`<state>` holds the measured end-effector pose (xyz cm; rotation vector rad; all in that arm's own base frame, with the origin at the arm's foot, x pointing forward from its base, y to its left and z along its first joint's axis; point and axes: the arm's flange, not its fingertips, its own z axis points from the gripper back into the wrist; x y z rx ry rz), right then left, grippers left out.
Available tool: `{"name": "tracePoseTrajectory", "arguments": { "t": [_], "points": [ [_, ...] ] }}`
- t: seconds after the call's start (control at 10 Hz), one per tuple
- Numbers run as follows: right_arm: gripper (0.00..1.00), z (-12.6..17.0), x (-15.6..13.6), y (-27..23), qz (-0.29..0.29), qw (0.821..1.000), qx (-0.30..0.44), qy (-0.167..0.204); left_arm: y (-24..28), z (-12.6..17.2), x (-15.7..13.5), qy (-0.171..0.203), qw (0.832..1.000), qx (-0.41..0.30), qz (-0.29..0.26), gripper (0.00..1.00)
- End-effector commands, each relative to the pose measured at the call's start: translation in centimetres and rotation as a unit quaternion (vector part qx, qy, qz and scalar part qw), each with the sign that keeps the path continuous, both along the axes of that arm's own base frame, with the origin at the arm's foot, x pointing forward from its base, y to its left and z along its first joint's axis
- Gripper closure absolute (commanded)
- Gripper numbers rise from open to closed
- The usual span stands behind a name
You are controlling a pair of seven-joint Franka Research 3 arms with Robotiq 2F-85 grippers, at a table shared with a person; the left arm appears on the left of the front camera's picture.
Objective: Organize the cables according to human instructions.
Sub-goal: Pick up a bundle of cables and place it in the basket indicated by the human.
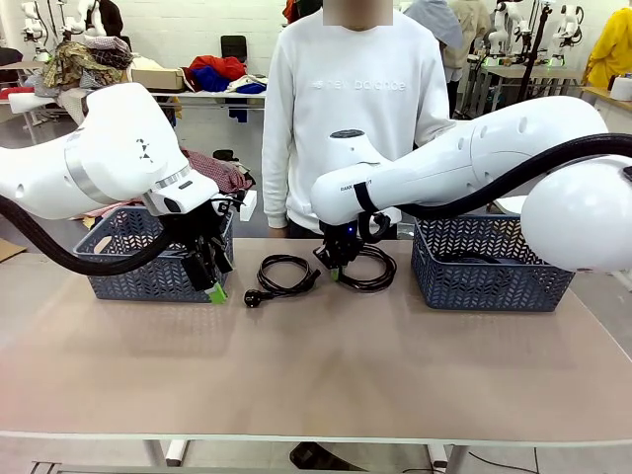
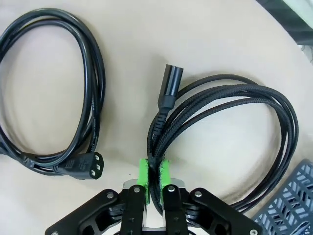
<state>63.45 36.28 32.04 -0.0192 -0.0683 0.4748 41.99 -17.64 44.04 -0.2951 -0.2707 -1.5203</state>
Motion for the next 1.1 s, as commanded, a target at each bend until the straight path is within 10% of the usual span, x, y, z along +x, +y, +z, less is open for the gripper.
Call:
{"name": "tracePoseTrajectory", "arguments": {
  "t": [0.0, 0.4, 1.0],
  "points": [
    [1.00, 2.5, -0.4, 0.1, 0.001, 1.000, -0.005, -0.005, 0.0, 0.1, 0.0, -0.001, 1.000, 0.000, 0.001, 0.00],
    [1.00, 8.2, -1.6, -1.1, 0.171, 0.985, 0.017, 0.011, 0.0, 0.1, 0.0, -0.001, 1.000, 0.000, 0.001, 0.00],
    [1.00, 16.0, -3.4, -6.9, 0.415, 0.910, 0.008, 0.021, 0.0, 0.1, 0.0, -0.001, 1.000, 0.000, 0.001, 0.00]
  ]
}}
